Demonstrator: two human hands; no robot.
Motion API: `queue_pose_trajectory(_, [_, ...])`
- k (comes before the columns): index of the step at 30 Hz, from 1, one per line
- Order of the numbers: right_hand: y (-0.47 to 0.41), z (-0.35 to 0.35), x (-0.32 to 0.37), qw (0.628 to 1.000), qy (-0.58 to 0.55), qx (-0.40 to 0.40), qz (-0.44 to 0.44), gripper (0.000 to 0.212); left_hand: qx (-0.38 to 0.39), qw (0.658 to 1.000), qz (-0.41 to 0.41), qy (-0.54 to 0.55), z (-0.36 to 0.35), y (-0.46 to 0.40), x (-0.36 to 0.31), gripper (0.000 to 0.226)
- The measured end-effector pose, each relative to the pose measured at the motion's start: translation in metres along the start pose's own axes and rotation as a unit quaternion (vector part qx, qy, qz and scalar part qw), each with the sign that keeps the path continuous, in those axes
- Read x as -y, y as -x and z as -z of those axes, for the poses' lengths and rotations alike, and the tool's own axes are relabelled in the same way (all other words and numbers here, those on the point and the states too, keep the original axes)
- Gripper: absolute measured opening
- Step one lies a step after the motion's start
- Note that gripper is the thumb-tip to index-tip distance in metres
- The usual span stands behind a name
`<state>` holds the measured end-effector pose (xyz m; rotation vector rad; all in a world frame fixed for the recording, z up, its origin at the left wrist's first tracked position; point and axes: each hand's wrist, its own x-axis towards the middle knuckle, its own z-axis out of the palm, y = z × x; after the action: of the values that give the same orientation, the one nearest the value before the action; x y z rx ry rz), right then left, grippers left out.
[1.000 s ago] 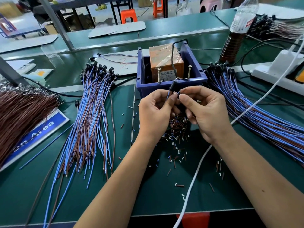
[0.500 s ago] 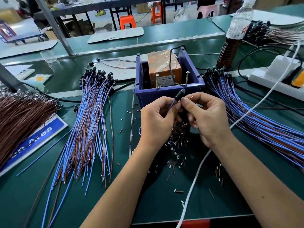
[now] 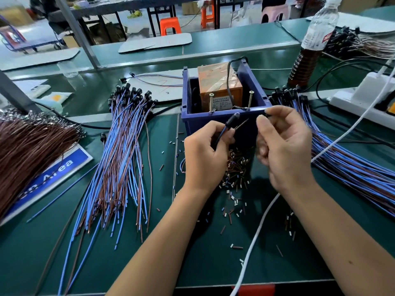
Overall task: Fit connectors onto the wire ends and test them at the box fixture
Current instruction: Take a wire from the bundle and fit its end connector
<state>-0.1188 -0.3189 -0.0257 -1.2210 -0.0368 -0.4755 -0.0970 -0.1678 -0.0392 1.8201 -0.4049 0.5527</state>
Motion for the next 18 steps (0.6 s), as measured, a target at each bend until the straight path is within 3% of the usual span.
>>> queue_pose_trajectory(6, [0.011,-0.013,-0.009,0.995,0.078,0.049,-0.031,0.01,-0.033,0.999,0.009,0.036,-0.002,0.0,-0.005,0.013])
queue_pose_trajectory(12, [0.011,-0.016,-0.006,0.998,0.009,0.04,-0.053,0.01,0.0,1.0,-0.007,0.009,-0.003,0.001,-0.011,0.011])
queue_pose_trajectory(18, [0.009,-0.013,-0.001,0.998,0.024,0.051,-0.003,0.017,-0.124,0.978,-0.099,-0.134,0.003,0.003,-0.014,0.016])
